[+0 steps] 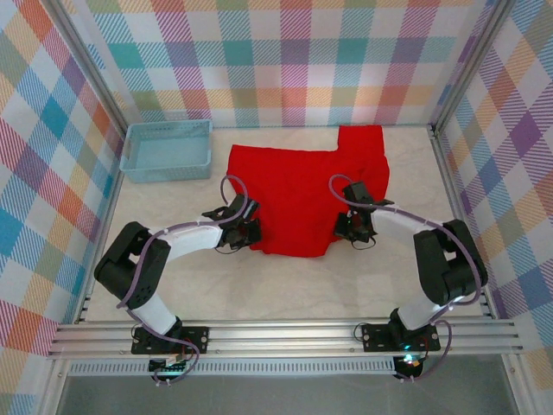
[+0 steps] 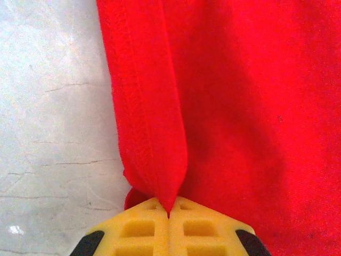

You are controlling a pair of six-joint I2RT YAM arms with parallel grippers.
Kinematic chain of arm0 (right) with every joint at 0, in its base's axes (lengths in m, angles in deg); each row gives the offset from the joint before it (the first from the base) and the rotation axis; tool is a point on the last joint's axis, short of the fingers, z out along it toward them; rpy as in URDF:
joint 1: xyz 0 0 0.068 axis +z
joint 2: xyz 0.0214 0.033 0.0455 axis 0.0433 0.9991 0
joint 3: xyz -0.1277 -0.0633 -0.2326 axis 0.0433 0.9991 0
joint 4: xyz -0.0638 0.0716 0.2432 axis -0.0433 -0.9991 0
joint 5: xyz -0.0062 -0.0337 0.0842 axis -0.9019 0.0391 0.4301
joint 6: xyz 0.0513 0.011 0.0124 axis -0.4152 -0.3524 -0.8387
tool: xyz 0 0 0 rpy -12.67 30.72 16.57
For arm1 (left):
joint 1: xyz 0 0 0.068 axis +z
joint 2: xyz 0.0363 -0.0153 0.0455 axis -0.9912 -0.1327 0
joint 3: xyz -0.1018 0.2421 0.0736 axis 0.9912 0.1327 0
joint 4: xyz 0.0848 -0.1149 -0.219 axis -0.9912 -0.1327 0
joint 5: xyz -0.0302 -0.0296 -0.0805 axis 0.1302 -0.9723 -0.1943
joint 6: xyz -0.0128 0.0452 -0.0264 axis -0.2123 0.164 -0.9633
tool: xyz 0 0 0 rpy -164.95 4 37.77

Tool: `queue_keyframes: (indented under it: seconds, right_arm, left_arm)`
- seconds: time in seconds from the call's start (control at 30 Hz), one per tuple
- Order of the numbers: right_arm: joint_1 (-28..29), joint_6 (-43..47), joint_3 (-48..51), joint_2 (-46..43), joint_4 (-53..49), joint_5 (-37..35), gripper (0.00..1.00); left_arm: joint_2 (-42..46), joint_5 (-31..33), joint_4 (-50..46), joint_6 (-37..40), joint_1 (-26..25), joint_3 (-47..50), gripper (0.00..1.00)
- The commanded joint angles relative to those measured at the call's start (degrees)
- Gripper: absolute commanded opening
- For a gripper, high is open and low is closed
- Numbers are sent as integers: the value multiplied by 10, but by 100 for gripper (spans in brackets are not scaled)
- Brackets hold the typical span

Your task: Fold the inside-out t-shirt

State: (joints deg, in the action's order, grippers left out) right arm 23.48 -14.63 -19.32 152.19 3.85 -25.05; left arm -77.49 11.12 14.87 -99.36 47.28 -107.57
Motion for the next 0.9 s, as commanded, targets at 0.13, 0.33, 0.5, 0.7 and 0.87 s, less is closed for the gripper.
queue_keyframes:
  seconds: [0.13, 0.33, 0.5, 0.7, 0.87]
  right_arm:
    - [-22, 14, 8, -137, -93, -123, 0]
    - [-60, 21, -8, -247, -162, -171, 0]
    - [-66, 39, -67, -336, -232, -222, 0]
    - [-71, 70, -147, -392, -291, -254, 0]
    - [-72, 90, -181, -400, -291, -272, 0]
  left_arm:
    - [75, 15, -22, 16, 23, 10, 0]
    - [156, 22, -27, 25, 44, 42, 0]
    - [254, 44, -65, 35, 55, 60, 0]
    - [378, 93, -117, 53, 73, 61, 0]
    - [363, 116, -154, 66, 92, 23, 0]
